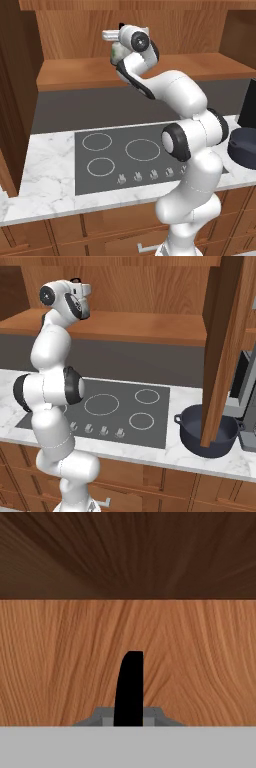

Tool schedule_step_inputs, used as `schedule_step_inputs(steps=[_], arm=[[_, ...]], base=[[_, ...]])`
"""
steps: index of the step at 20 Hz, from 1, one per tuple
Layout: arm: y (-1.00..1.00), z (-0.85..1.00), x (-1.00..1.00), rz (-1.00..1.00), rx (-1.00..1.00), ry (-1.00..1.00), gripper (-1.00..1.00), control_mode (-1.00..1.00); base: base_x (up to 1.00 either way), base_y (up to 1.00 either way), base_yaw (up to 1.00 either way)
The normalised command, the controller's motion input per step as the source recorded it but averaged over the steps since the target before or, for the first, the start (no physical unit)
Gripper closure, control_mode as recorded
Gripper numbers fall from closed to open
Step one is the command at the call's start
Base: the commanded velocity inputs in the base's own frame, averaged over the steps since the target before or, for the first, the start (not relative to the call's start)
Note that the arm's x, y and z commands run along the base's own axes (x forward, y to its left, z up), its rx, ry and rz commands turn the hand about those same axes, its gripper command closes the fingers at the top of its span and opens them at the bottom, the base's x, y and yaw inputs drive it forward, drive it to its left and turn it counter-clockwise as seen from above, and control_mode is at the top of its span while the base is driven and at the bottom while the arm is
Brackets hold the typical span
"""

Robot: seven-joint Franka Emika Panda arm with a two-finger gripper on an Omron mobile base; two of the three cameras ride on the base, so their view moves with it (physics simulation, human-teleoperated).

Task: Pick the kettle from the cabinet and place it on a stove burner. Then pick the pot from the counter and place it on another stove burner. Finally, turn both burners on.

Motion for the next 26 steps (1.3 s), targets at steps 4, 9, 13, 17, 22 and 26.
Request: schedule_step_inputs(steps=[4, 9, 13, 17, 22, 26], arm=[[0.0, 0.0, 0.0, 0.0, 0.0, 0.0, 1.0, -1.0], [0.0, 0.0, -0.05, 0.0, 0.0, 0.0, 1.0, -1.0], [0.0, 0.0, -0.19, -0.02, 0.0, 0.0, 1.0, -1.0], [-0.01, 0.0, -0.23, -0.03, 0.0, 0.0, 1.0, -1.0], [-0.11, 0.0, -0.25, -0.02, 0.0, 0.0, 1.0, -1.0], [-0.16, 0.0, -0.28, -0.02, 0.0, 0.0, 1.0, -1.0]], base=[[0.0, 0.0, 0.0], [0.0, 0.0, 0.0], [0.0, 0.0, 0.0], [0.0, 0.0, 0.0], [0.0, 0.0, 0.0], [0.0, 0.0, 0.0]])
